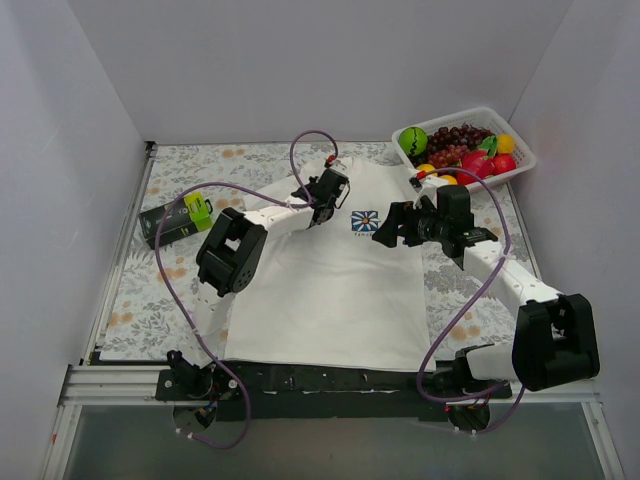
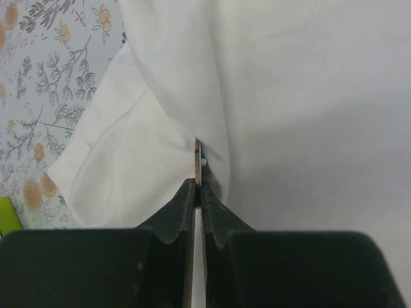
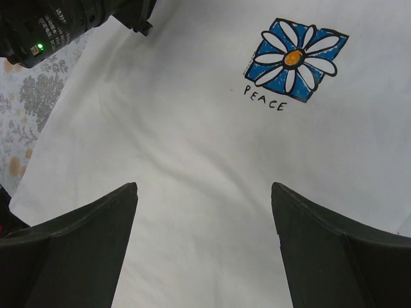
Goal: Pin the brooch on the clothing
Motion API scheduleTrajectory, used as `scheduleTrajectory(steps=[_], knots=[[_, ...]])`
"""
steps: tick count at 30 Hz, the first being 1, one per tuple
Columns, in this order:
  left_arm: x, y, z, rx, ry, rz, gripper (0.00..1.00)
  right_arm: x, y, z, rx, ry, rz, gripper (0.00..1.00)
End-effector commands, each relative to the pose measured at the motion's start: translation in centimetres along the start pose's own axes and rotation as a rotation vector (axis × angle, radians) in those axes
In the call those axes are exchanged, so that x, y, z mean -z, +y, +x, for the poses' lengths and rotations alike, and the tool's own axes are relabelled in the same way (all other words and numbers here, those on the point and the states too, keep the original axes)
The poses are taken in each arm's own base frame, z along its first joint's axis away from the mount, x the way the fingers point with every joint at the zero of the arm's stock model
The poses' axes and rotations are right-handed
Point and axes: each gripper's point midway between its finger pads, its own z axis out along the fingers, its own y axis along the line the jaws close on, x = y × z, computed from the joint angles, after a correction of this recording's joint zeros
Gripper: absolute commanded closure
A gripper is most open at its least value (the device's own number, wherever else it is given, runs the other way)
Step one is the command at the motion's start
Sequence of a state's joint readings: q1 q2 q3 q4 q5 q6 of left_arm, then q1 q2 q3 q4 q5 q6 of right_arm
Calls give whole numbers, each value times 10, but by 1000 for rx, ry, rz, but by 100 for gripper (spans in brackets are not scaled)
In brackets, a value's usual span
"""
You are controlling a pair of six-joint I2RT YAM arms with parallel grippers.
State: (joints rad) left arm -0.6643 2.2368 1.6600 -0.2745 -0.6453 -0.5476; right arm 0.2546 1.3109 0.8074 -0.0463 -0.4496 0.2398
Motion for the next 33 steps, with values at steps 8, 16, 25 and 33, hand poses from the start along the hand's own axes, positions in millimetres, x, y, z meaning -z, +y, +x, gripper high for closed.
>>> scheduleTrajectory(steps=[8,16,25,33], knots=[[49,30,-68,331,-148,175,100,-6,4,-9,4,-26,-46,10],[64,50,-82,422,-207,216,100,-12,4,-6,-18,-9,-58,12],[74,56,-87,491,-243,293,100,-19,9,-6,-29,9,-90,12],[82,67,-86,545,-271,364,100,-27,19,-10,-11,18,-136,12]])
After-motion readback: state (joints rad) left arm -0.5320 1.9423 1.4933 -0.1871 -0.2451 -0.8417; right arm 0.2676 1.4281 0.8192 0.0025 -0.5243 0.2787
